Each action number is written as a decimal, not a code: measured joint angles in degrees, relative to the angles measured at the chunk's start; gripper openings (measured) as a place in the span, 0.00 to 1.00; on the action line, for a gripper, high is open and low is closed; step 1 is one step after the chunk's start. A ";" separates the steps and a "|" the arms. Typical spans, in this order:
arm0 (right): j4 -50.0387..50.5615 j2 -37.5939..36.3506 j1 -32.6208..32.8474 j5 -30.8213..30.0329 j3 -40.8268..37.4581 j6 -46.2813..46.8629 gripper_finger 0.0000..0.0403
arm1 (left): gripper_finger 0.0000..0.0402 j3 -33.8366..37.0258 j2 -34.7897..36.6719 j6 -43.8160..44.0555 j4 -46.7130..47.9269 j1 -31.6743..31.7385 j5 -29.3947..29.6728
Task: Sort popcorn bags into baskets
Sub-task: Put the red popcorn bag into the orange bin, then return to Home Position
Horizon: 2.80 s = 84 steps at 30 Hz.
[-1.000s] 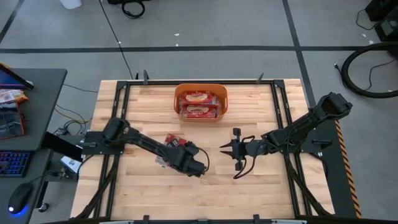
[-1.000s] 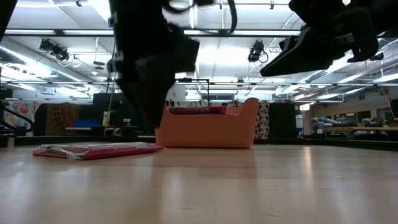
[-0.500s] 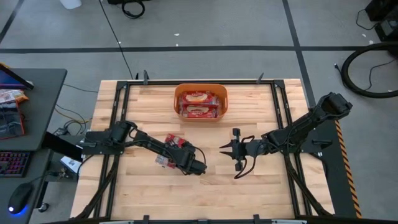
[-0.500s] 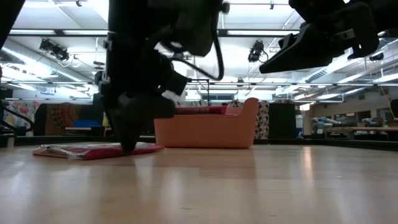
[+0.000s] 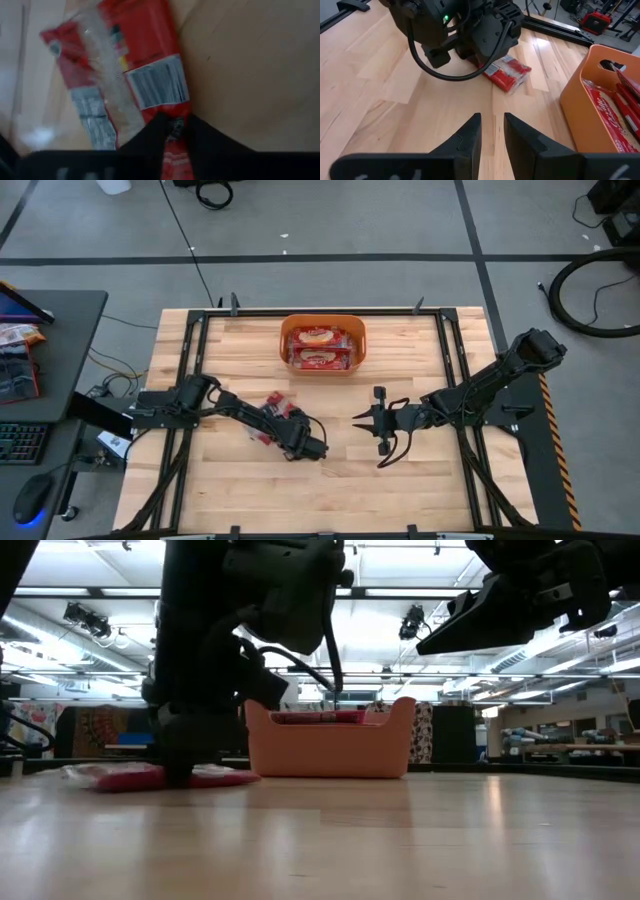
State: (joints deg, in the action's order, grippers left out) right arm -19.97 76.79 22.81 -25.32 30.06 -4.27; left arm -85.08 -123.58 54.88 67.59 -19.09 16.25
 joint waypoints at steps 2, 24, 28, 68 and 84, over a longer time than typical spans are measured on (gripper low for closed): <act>-0.04 0.00 0.00 0.00 0.00 -0.07 0.22 | 0.09 0.07 0.38 -1.07 0.90 0.02 -0.38; 0.17 0.01 0.00 -0.07 0.00 -0.39 0.22 | 0.02 -0.92 26.72 -18.05 -13.05 6.56 17.83; -0.02 0.02 0.00 -0.07 0.00 -0.40 0.22 | 0.02 -1.01 27.06 -33.64 -22.56 10.07 24.00; 3.92 -10.49 0.63 -5.75 -6.35 4.75 0.16 | 0.35 -0.72 26.70 -58.73 -19.71 28.78 1.14; -2.05 -36.22 1.38 -3.35 -23.25 11.64 0.03 | 0.35 15.95 38.21 -56.39 -33.49 23.89 1.57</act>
State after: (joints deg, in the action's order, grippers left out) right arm -22.02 40.57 24.19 -28.67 6.82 7.37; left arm -69.13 -85.36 -1.51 34.11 4.79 17.82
